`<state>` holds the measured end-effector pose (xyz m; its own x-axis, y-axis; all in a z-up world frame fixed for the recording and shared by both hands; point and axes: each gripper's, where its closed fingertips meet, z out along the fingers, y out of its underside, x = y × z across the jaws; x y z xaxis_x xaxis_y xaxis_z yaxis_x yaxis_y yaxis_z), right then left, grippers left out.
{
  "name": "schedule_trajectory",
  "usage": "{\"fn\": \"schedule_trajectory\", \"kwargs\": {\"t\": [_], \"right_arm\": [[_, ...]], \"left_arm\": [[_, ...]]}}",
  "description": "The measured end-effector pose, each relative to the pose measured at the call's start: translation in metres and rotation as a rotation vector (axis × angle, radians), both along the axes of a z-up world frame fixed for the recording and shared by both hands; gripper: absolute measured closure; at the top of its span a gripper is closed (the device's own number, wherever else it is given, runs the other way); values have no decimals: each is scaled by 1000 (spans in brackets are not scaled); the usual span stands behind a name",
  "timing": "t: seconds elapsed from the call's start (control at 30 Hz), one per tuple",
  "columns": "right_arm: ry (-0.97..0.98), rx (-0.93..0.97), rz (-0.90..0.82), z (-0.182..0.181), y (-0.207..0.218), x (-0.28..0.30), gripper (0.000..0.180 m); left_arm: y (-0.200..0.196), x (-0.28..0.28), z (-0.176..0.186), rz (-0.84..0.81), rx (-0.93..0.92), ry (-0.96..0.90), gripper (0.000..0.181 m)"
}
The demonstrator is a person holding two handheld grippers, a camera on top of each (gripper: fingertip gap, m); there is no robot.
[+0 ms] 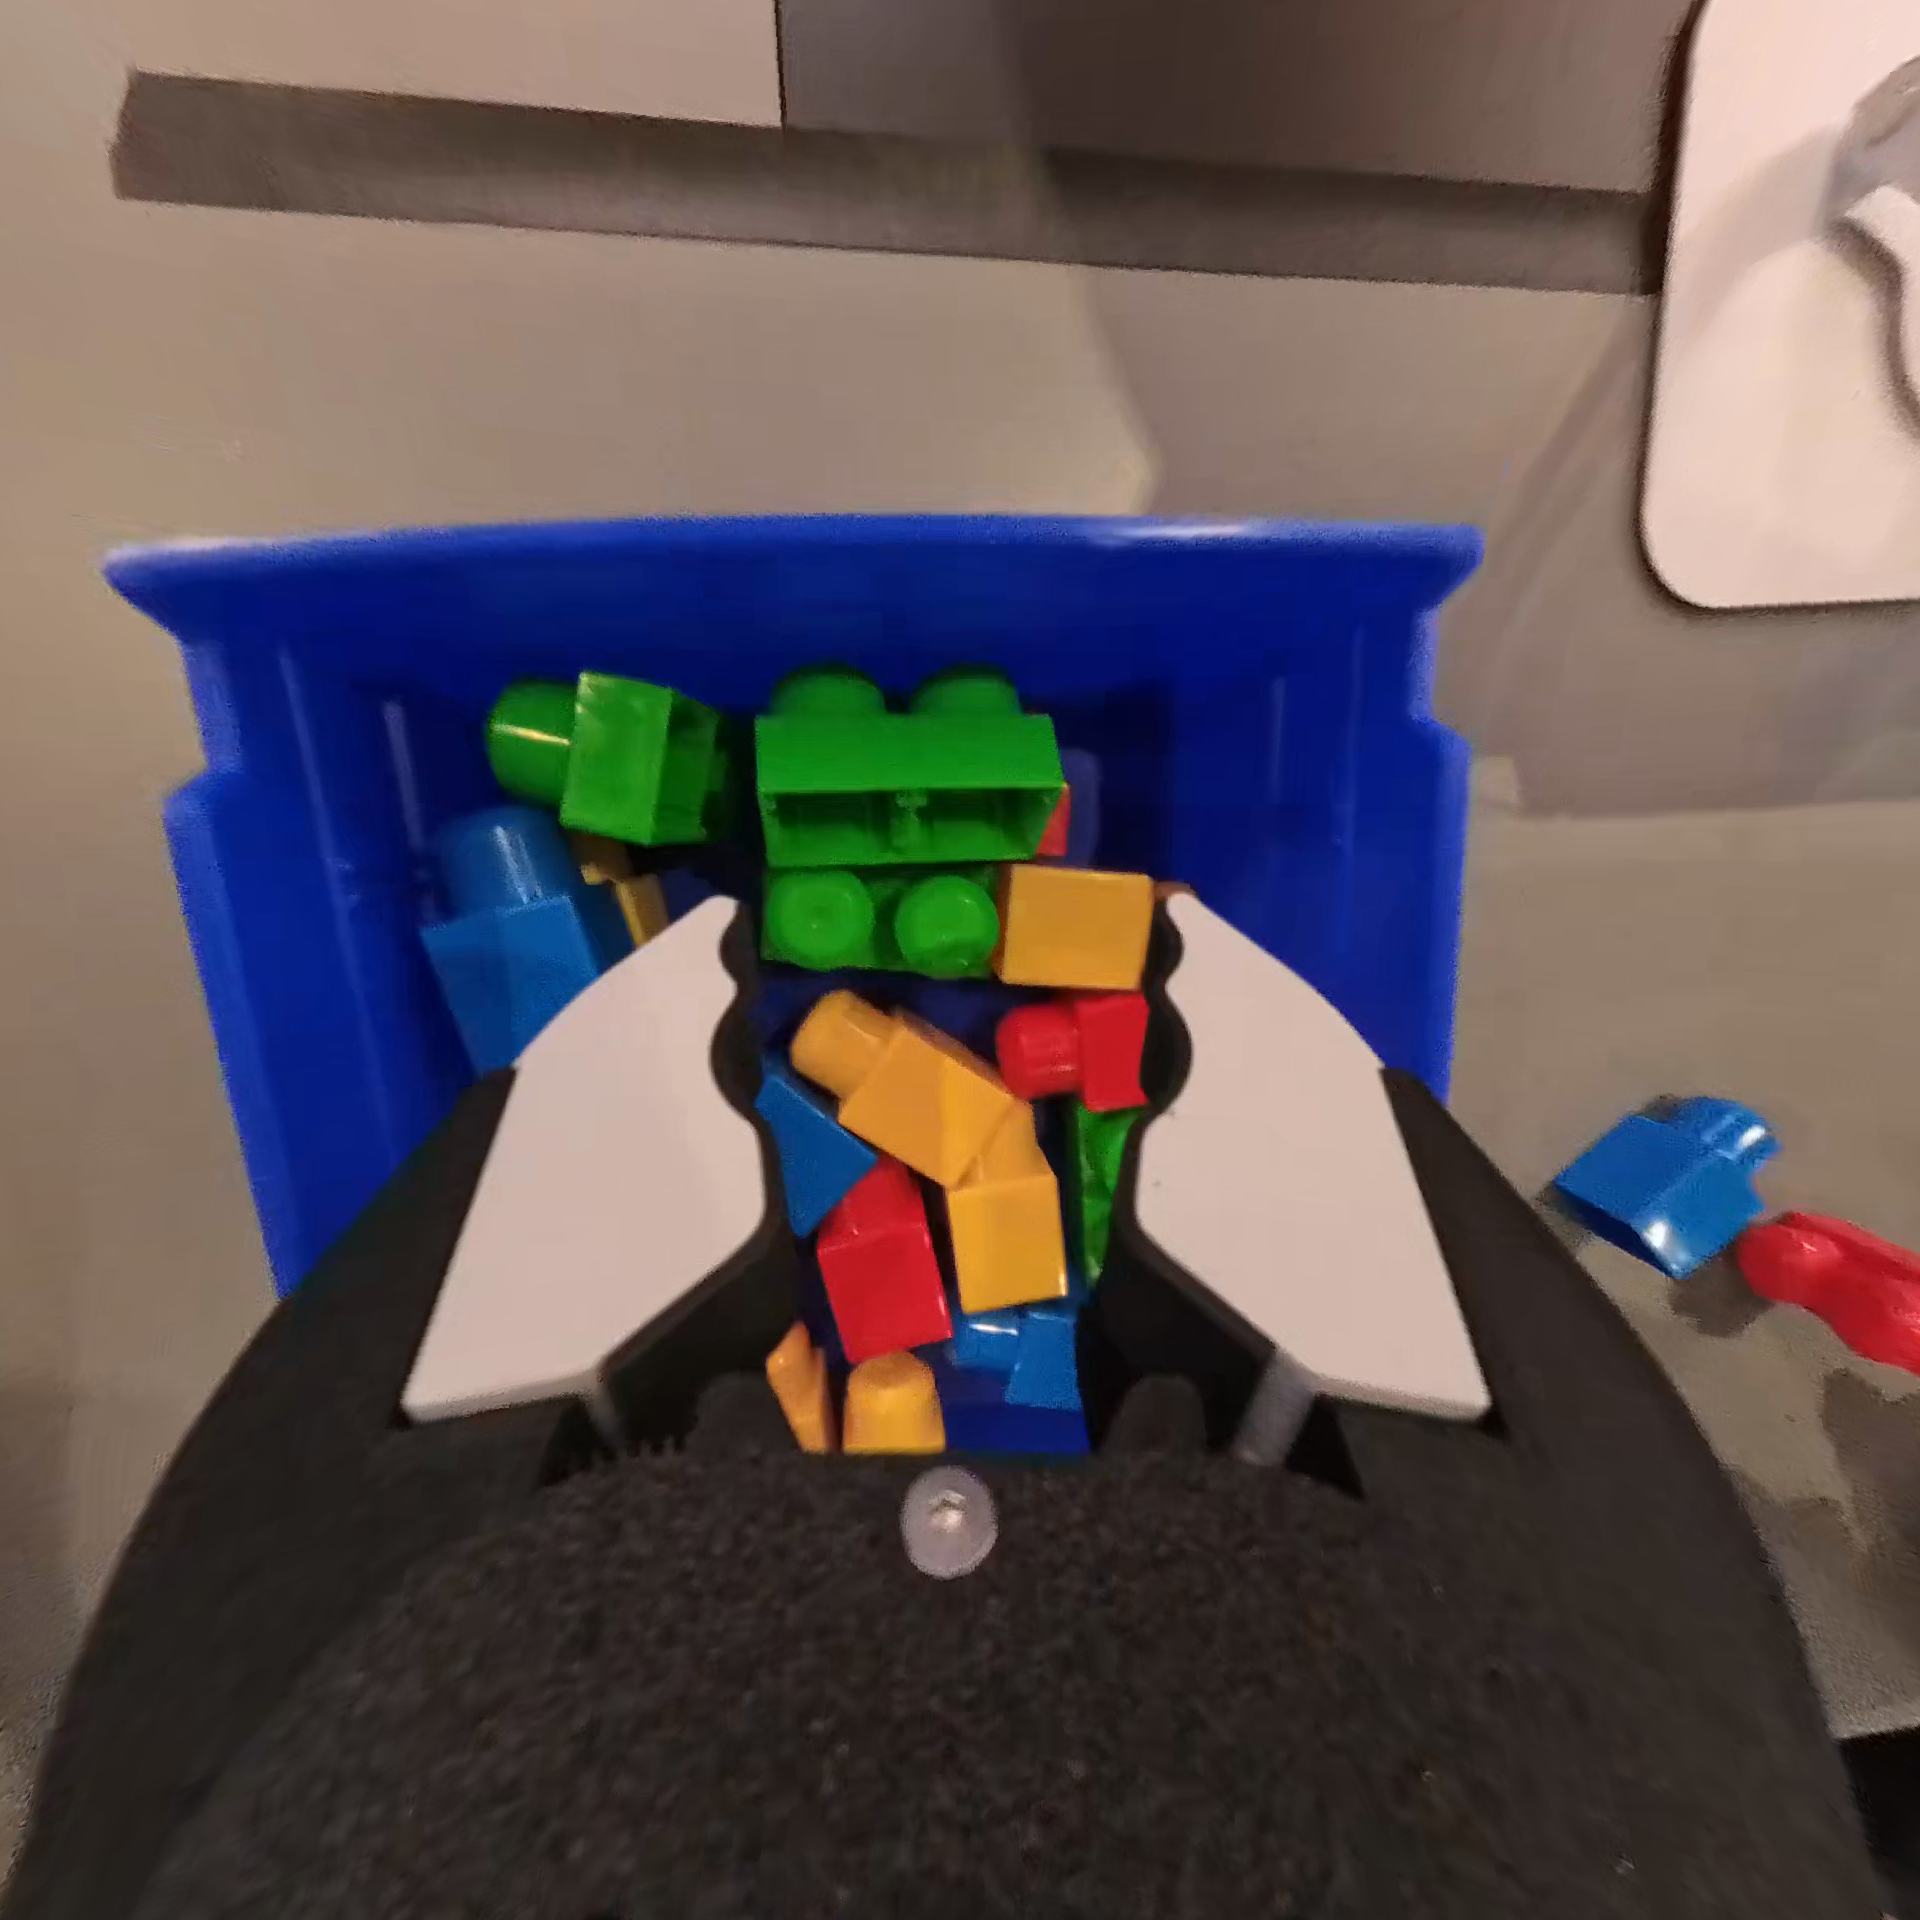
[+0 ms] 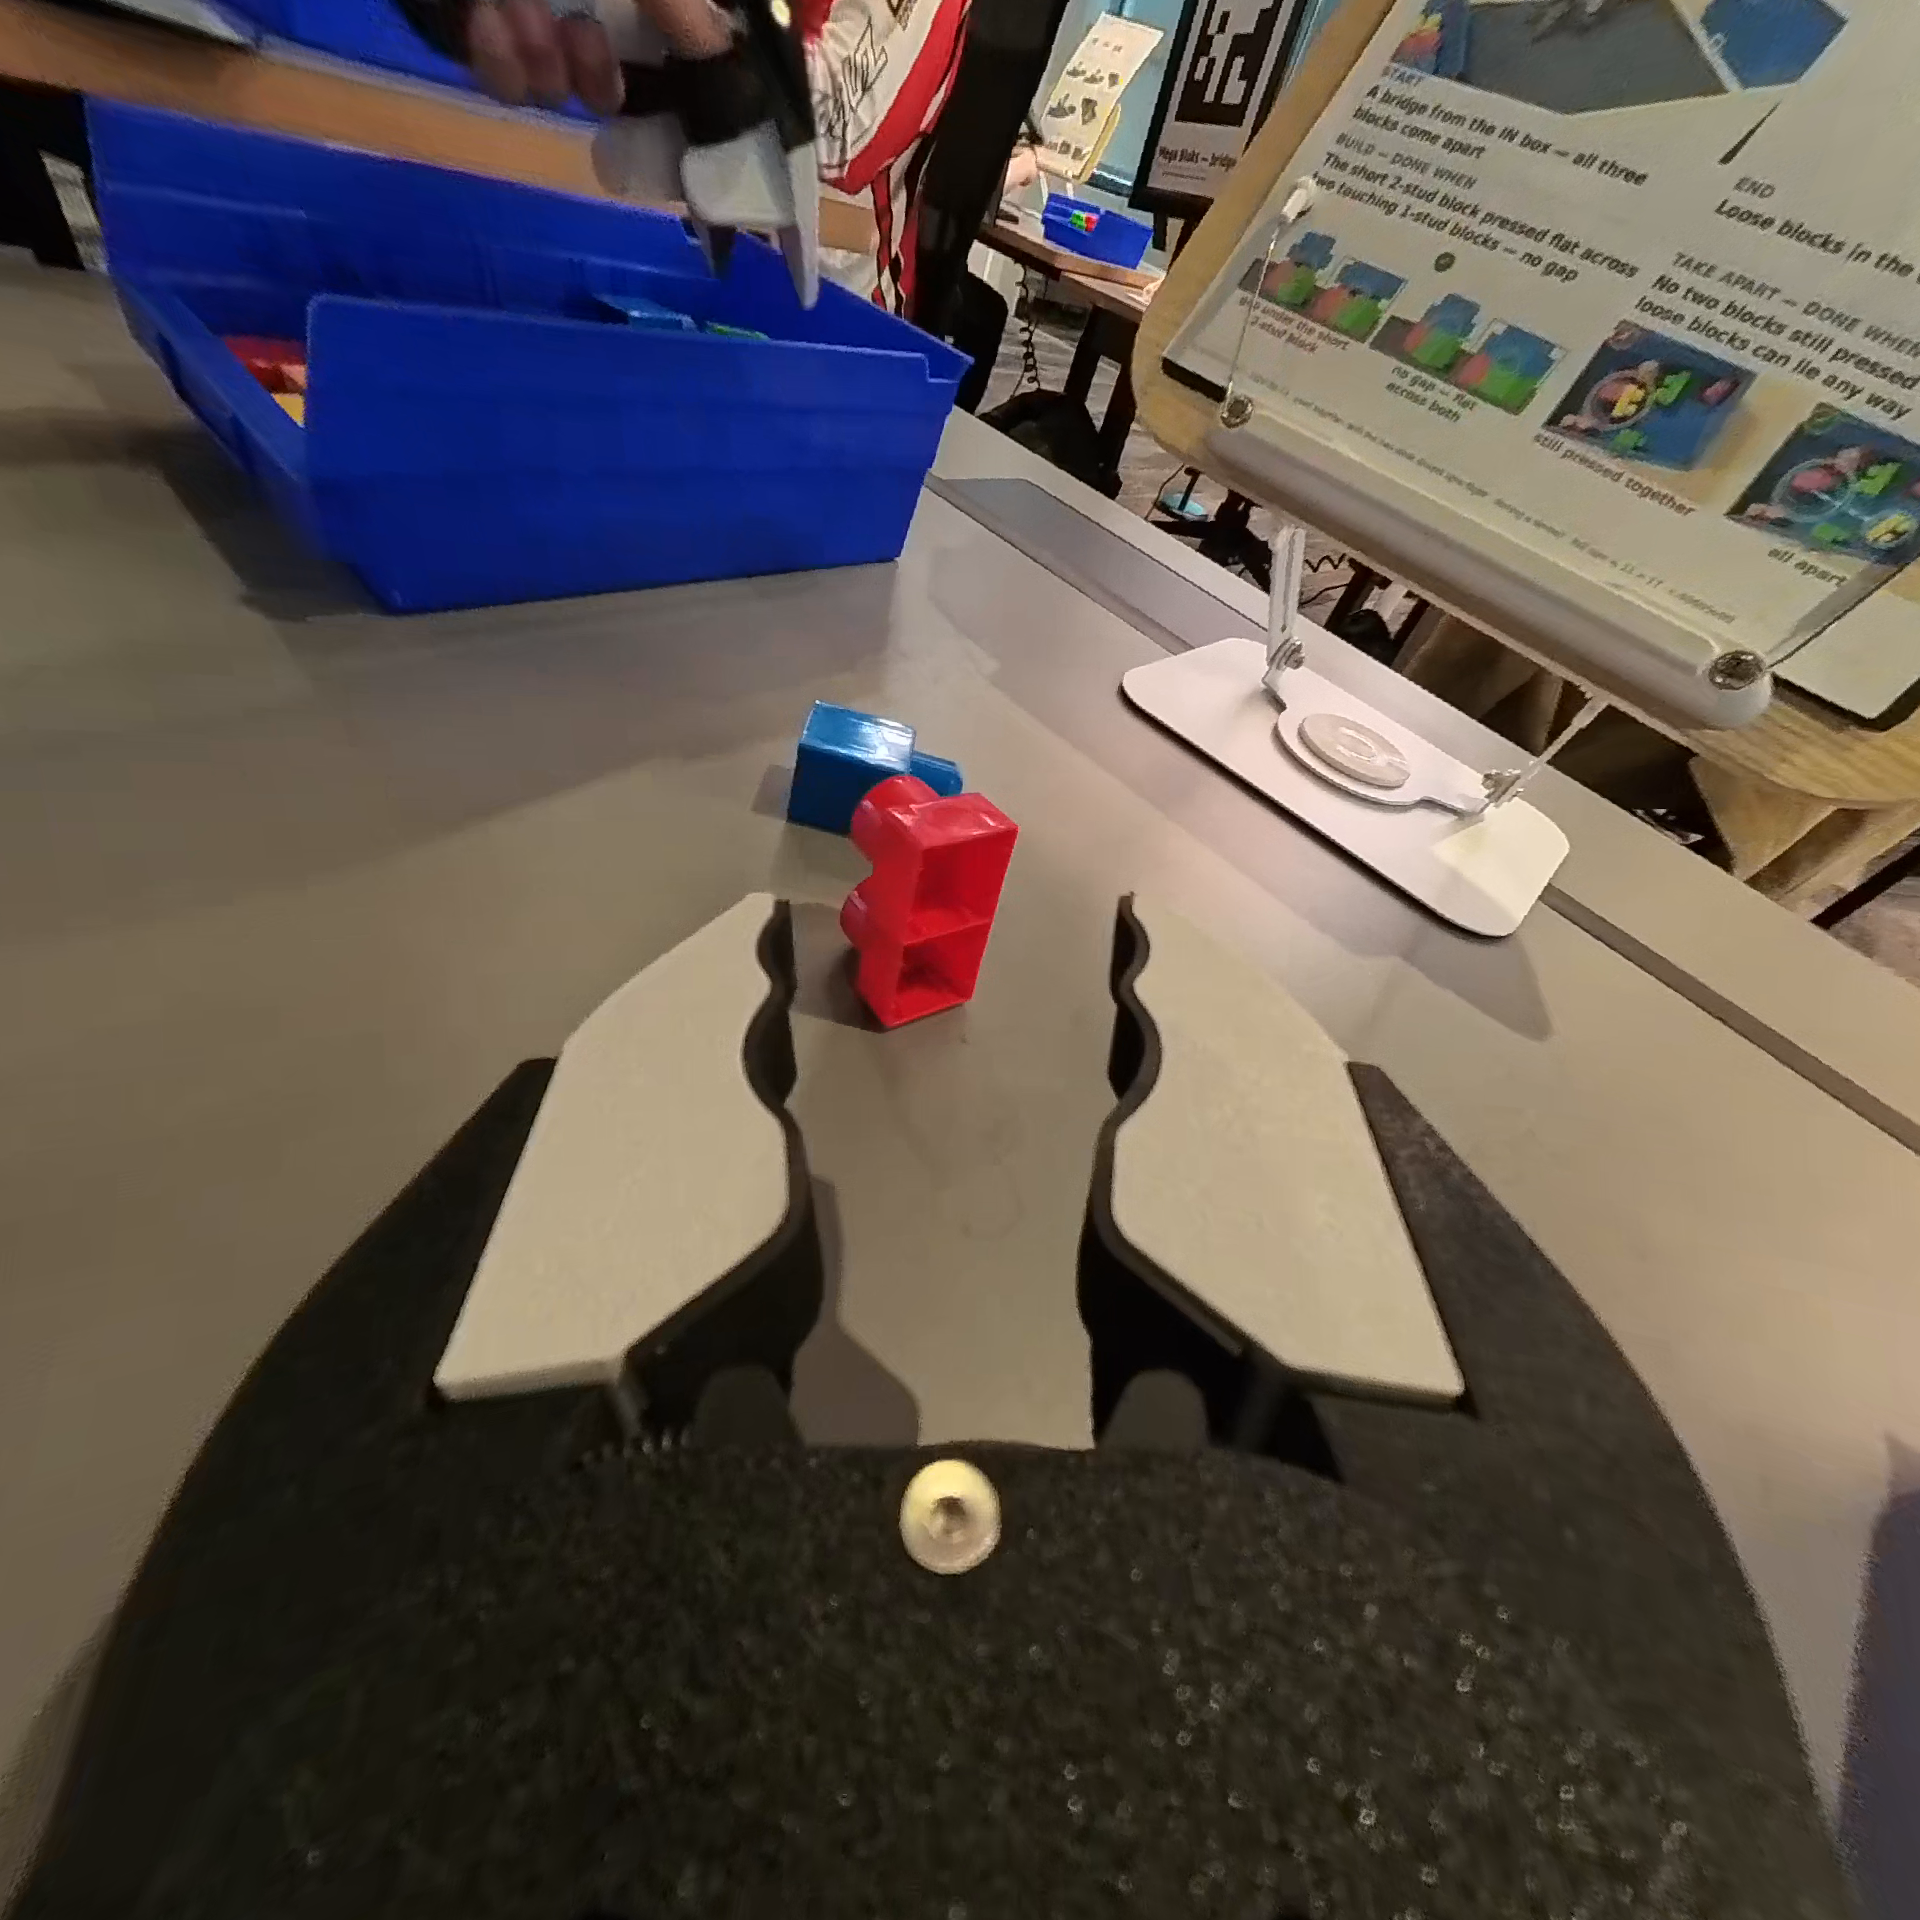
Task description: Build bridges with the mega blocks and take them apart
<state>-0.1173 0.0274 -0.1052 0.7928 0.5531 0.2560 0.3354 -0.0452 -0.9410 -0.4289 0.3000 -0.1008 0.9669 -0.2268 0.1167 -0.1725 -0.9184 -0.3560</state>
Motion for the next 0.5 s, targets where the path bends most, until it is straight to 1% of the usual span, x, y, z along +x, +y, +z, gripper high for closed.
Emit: {"fn": "schedule_trajectory", "kwargs": {"t": [0.1, 0.27, 0.33, 0.43, 0.5], "right_arm": [[-11, -1, 1, -1, 0, 0, 122], [-13, -10, 4, -3, 1, -1, 122], [-15, -13, 2, -4, 1, -1, 122], [-3, -27, 11, -5, 0, -2, 123], [1, -32, 19, -5, -1, -4, 123]], "left_arm": [[9, -6, -14, -12, -49, 67, 98], [16, -7, -26, -42, -84, 90, 91], [11, -13, -23, -57, -100, 112, 94], [-1, -38, -16, -56, -118, 211, 94], [-6, -53, -12, -40, -110, 243, 97]]}}
